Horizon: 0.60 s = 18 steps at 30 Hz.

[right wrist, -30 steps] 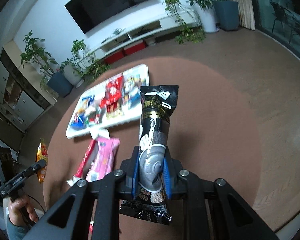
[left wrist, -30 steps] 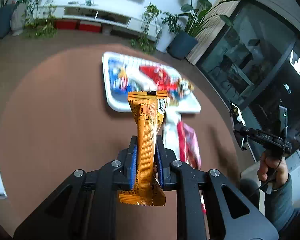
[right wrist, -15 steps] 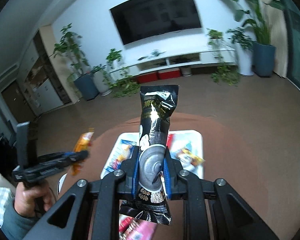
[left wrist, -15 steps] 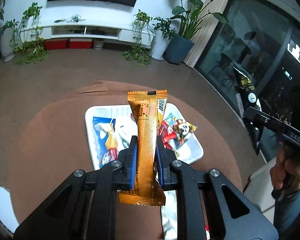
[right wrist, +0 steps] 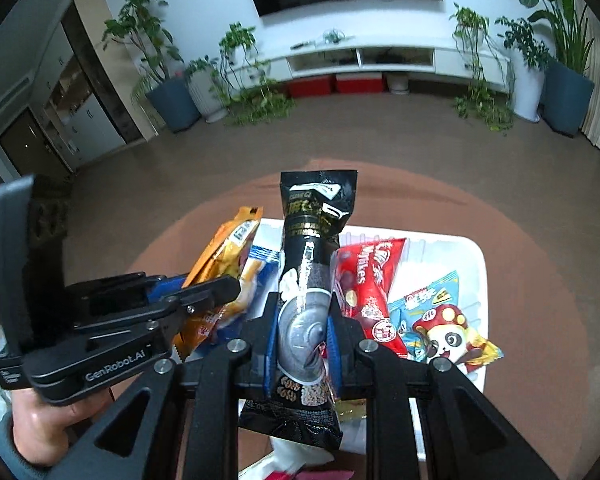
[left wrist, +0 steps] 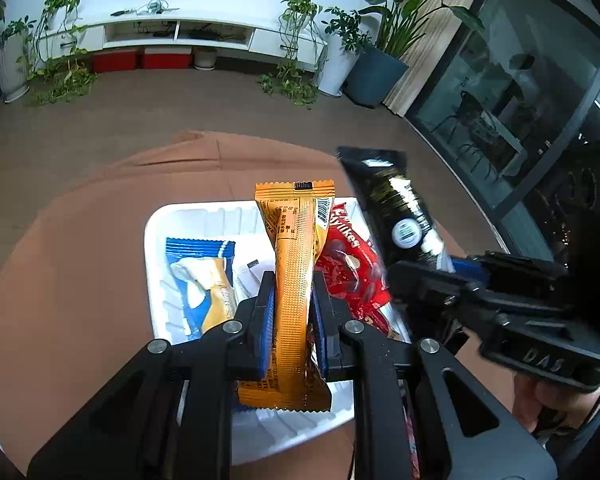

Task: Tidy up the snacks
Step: 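Carry the orange bar in the left gripper while the right carries the black packet to the tray, then open the left gripper in the tray while the right releases the black packet beside it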

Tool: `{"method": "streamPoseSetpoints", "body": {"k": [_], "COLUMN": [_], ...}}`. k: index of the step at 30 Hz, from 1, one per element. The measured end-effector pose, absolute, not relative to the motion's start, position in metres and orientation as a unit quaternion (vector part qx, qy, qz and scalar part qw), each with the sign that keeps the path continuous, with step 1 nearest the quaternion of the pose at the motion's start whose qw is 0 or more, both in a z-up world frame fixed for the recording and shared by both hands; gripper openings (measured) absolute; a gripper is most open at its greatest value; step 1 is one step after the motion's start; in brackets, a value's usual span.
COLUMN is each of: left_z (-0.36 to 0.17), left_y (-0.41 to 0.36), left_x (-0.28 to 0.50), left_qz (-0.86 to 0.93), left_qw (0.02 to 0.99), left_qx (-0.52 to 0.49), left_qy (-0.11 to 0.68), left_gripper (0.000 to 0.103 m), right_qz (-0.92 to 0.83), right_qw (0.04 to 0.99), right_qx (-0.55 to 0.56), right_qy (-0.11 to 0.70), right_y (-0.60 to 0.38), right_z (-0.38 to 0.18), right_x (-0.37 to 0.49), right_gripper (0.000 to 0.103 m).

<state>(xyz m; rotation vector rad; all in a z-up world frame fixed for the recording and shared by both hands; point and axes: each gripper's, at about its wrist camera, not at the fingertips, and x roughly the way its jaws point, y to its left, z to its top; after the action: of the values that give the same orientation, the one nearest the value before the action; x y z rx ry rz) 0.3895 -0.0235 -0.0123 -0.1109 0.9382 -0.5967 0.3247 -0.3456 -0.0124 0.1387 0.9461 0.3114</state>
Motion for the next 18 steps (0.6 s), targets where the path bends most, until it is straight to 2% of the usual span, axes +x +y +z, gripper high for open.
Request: {"method": "streamPoseSetpoints", "body": {"k": [18], "left_z": [-0.065], "left_y": [-0.035], "left_x": [0.407], "left_qz": [-0.259], "left_qw": [0.843], "left_qx": [-0.055], "left_qy": [0.468], "left_gripper": [0.016], "right_qz": [0.141], "right_qw": [0.853], "right_qx": [0.073], "right_qy": [0.497], "right_y": [-0.342], "right_z": [-0.060], "right_x": [0.358], "right_gripper": [0.023]}}
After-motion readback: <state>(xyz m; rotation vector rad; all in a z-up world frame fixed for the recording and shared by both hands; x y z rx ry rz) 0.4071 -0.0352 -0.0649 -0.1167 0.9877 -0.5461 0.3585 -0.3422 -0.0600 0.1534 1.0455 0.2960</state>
